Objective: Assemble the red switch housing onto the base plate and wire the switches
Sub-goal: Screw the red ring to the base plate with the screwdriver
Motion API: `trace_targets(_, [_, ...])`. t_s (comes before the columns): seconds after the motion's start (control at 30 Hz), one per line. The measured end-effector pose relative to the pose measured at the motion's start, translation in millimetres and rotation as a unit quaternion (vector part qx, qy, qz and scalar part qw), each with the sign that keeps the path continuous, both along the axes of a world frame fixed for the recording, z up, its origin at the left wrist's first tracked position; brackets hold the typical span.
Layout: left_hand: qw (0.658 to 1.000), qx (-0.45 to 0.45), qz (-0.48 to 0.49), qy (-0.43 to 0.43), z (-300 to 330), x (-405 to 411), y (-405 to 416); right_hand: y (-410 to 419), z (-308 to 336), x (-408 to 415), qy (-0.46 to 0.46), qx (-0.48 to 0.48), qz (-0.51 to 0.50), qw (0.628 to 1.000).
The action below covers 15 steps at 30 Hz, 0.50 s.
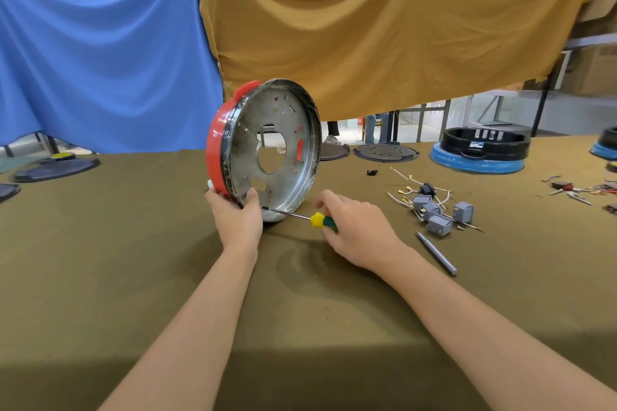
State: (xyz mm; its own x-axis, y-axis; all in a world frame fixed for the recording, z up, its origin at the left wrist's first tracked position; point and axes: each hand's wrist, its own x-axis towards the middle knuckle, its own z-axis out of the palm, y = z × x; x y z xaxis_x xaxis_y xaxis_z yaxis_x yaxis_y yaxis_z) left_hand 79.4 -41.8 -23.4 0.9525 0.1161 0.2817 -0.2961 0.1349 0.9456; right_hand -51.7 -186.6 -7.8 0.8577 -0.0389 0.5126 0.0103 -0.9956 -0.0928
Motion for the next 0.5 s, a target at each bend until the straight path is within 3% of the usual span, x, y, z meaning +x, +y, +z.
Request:
trace_targets(0.13, [0.999,-0.033,-0.010,0.028,-0.2,4.6,1.2,3.4,-2.1,-0.3,-0.016,-0.016,0.001,1.000])
trace_targets(0.4, [0.997,-0.050,-0.025,0.046,-0.2,6.1,-0.2,0.6,1.1,-3.6,0.038,0.148,0.041,0.987])
trace_targets(0.5, [0.998,-0.050,-0.021,0.044,-0.7,7.1,0.2,-5.9,3.5,-3.2,0.010,0.217,0.035,0.975])
